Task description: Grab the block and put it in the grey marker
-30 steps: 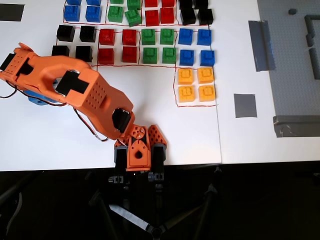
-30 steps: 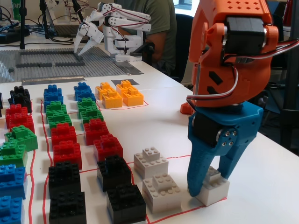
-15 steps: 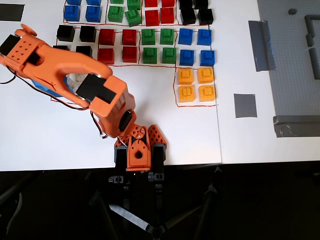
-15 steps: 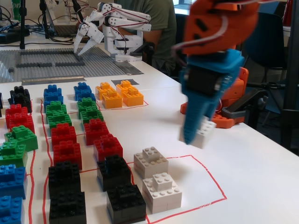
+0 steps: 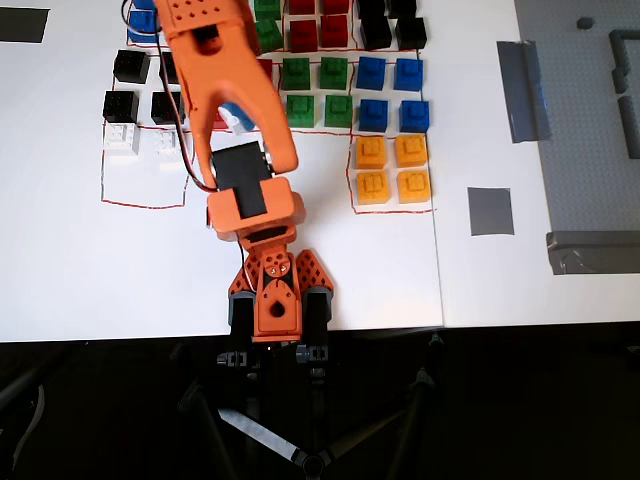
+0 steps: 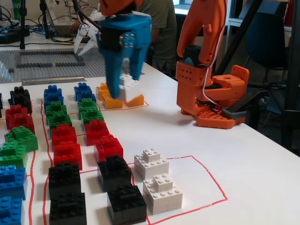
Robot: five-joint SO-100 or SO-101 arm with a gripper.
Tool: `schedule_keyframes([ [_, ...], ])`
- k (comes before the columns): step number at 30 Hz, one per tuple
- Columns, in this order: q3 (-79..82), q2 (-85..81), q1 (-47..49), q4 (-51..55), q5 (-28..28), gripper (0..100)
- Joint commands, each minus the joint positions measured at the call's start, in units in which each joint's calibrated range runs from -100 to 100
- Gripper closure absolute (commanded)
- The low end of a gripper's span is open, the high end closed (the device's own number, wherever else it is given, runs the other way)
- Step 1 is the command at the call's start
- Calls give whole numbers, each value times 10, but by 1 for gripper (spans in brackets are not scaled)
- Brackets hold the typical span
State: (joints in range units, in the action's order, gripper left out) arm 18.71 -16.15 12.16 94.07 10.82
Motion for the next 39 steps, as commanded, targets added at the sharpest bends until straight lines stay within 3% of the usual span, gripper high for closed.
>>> schedule_keyframes([
  [1, -62, -46, -100, 4, 35, 100],
  [22, -157, 69, -575, -46, 184, 100],
  [39, -215, 204, -834, -182, 279, 100],
])
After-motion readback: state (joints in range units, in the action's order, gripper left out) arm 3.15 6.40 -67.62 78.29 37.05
